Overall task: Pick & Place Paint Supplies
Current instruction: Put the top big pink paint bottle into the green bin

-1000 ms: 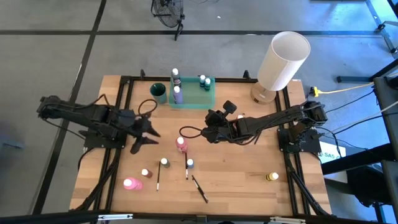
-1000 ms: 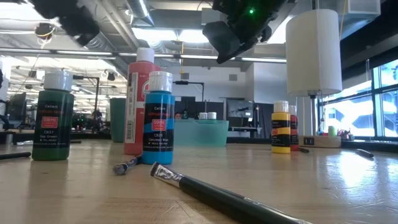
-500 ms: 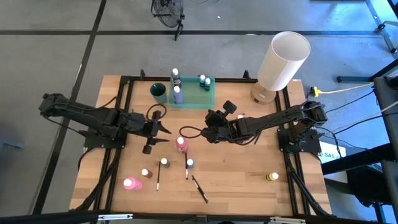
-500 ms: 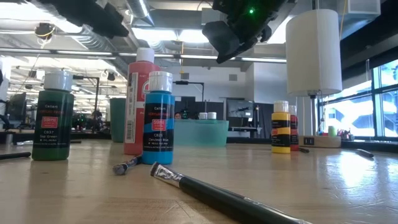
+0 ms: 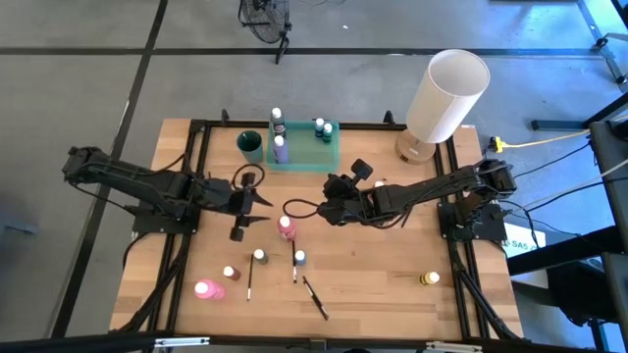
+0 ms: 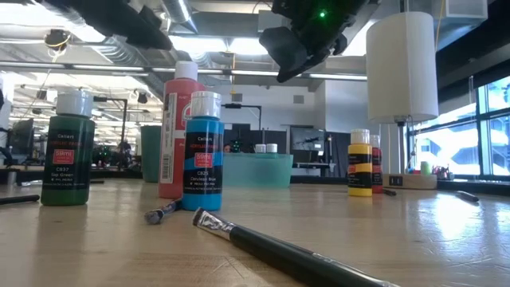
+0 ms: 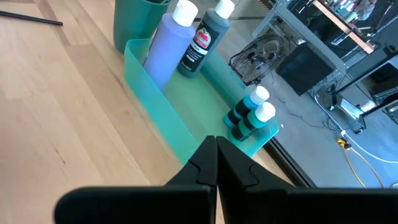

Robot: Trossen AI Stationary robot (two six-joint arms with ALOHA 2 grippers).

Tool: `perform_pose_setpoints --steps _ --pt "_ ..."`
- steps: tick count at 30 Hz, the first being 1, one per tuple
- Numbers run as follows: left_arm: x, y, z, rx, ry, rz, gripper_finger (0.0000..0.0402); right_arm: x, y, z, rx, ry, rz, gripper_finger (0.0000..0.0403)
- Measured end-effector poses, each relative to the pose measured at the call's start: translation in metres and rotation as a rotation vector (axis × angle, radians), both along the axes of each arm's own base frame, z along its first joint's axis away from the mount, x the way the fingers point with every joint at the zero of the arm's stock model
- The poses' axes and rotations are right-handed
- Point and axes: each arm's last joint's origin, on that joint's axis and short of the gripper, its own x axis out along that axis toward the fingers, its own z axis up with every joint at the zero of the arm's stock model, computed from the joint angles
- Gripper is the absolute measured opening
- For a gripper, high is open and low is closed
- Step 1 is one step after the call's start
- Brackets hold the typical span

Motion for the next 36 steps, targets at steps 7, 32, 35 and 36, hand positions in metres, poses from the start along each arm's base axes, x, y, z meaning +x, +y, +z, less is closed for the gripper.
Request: perform_pose_setpoints --steps 7,32,35,36 --pt "0.001 0.001 -0.003 0.059 0.021 0.037 0.0190 0.000 0.000 0.000 0.000 -0.001 0.000 0.0001" --pt "0.033 -0.013 -0.026 0.086 0.059 0.003 0.0224 0.000 0.000 0.000 0.007 0.003 0.007 0.0001" --pt "0.033 -0.014 -0.026 0.052 0.053 0.005 0.0224 0.000 0.000 0.000 0.006 0.004 0.007 0.0001" --pt "0.033 -0.014 -0.026 0.046 0.054 0.001 0.0224 0.000 0.000 0.000 0.007 0.004 0.007 0.0001"
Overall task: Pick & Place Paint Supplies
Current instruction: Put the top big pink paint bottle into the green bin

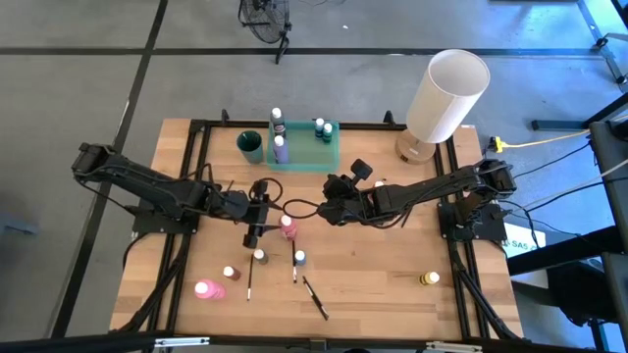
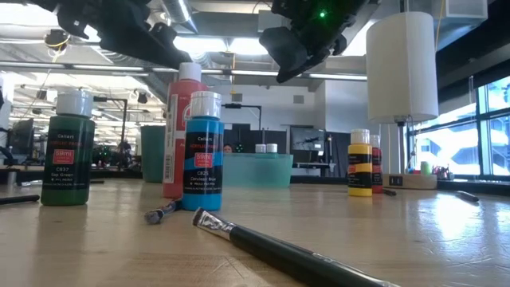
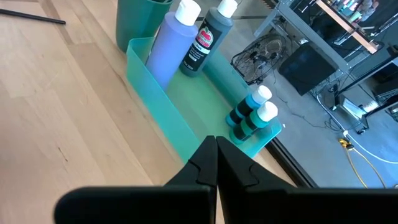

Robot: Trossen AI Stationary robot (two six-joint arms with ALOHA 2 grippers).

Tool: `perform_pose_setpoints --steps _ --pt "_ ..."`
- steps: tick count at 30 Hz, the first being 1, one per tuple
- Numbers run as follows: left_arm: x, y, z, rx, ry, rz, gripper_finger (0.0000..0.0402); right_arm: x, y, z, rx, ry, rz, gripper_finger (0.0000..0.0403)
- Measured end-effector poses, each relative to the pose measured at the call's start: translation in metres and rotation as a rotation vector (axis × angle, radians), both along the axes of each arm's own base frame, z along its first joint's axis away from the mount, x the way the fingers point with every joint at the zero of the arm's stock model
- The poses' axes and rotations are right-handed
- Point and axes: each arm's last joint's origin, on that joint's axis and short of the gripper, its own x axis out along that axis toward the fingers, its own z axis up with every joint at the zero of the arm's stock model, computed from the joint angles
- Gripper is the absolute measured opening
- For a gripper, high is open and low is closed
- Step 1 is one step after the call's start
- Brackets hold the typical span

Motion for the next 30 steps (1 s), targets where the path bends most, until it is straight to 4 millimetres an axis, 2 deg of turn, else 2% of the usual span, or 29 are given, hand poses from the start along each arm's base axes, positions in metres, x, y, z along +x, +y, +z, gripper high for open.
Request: perform_pose_setpoints --steps 7,14,19,30 --pt "0.000 0.000 0.000 -0.038 -0.007 0.019 0.0222 0.000 0.000 0.000 0.000 0.000 0.000 0.0001" --pt "0.007 -0.001 -0.002 -0.153 -0.028 0.075 0.0221 0.000 0.000 0.000 0.000 -0.002 0.000 0.0001" --pt "0.014 -0.002 -0.013 -0.132 0.010 0.095 0.0223 0.000 0.000 0.000 0.000 -0.002 0.000 0.0001" --pt "0.023 -0.004 -0.019 -0.095 -0.006 0.091 0.0223 0.000 0.000 0.000 0.000 -0.002 0.000 0.0001"
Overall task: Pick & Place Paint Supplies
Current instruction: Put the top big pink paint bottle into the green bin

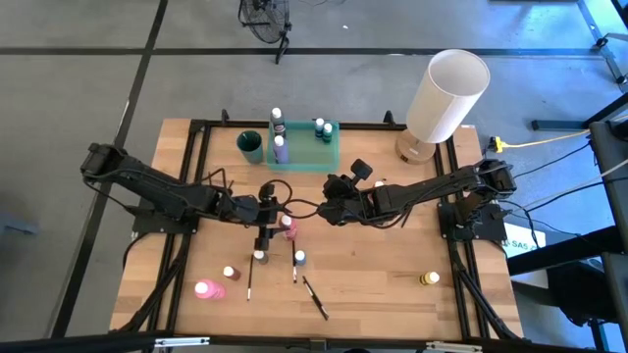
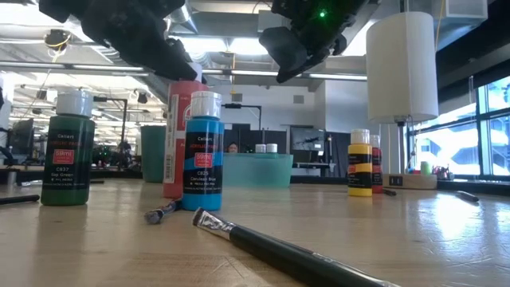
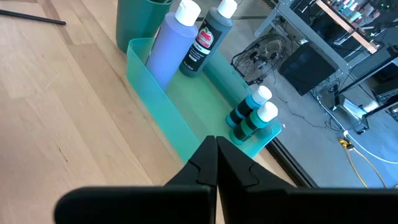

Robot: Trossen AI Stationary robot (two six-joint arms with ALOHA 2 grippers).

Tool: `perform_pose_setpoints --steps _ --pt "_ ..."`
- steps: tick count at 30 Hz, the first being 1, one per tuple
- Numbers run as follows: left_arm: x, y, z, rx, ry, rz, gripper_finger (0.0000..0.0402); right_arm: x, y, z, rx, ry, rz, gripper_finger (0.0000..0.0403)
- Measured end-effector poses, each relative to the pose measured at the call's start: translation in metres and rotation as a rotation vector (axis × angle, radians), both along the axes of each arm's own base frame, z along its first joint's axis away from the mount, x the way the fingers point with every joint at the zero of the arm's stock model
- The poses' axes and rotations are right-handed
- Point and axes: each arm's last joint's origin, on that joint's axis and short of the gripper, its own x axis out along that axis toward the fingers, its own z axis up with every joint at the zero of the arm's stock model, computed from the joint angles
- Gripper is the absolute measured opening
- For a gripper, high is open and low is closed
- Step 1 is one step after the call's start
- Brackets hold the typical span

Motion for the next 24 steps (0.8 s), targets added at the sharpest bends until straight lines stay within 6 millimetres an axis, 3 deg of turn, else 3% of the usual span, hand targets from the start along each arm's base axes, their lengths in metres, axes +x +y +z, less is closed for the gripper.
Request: perform_pose_setpoints --steps 6,13,24 --pt "0.0001 0.0000 -0.0003 -0.001 0.002 0.001 0.0203 -0.0001 0.0000 -0.0001 0.000 0.001 0.000 0.0001" --pt "0.0000 -0.0001 -0.0001 -0.009 0.001 0.007 0.0115 -0.0001 0.0000 -0.0001 -0.001 0.002 0.000 0.0001" --pt "-0.0006 0.0003 0.0094 -0.004 0.003 0.010 0.0114 -0.0002 -0.0002 0.0000 -0.016 0.017 0.006 0.0001"
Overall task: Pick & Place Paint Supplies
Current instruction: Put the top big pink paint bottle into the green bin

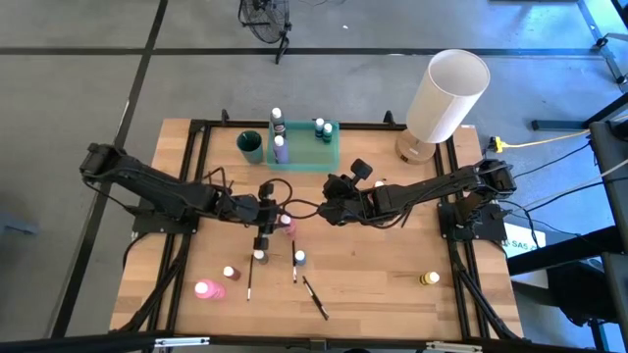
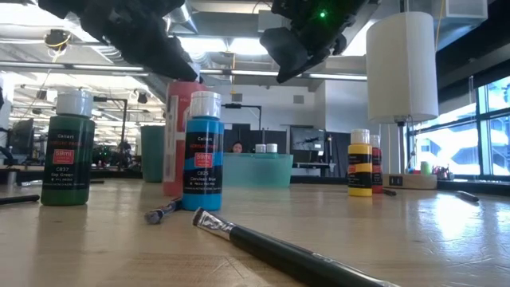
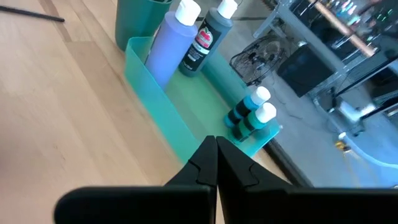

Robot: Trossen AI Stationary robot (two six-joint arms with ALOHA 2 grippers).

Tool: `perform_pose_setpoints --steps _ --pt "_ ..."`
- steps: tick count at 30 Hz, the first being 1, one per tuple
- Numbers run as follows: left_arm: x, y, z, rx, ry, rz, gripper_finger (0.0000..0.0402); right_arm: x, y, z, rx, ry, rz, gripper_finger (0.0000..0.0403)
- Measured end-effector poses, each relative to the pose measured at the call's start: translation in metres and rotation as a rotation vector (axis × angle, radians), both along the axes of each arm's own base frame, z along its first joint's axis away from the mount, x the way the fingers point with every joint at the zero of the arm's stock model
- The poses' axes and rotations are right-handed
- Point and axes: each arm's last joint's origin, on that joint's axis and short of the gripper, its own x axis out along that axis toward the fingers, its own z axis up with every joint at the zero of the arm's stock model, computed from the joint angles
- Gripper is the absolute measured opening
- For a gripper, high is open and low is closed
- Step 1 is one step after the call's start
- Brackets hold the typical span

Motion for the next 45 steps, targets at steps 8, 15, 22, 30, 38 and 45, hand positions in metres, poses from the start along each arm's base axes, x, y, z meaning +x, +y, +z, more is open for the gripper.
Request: perform_pose_setpoints --steps 8,15,22,30,38,45 --pt "0.002 0.005 0.064 0.114 -0.052 0.085 0.0114 -0.008 0.026 0.005 -0.227 -0.008 -0.051 0.0001" --pt "0.005 0.041 0.140 0.158 -0.129 0.206 0.0114 -0.016 0.046 0.010 -0.367 -0.045 -0.096 0.0001" --pt "0.010 0.104 0.188 0.144 -0.233 0.280 0.0114 -0.016 0.047 0.010 -0.376 -0.055 -0.103 0.0001" --pt "0.022 0.200 0.163 0.026 -0.153 0.428 0.0114 -0.016 0.047 0.010 -0.374 -0.054 -0.102 0.0001" --pt "0.029 0.264 0.129 -0.050 -0.149 0.482 0.0114 -0.016 0.047 0.010 -0.368 -0.062 -0.105 0.0001" --pt "0.028 0.300 0.098 -0.060 -0.071 0.552 0.0114 -0.017 0.046 0.009 -0.369 -0.052 -0.103 0.0001"
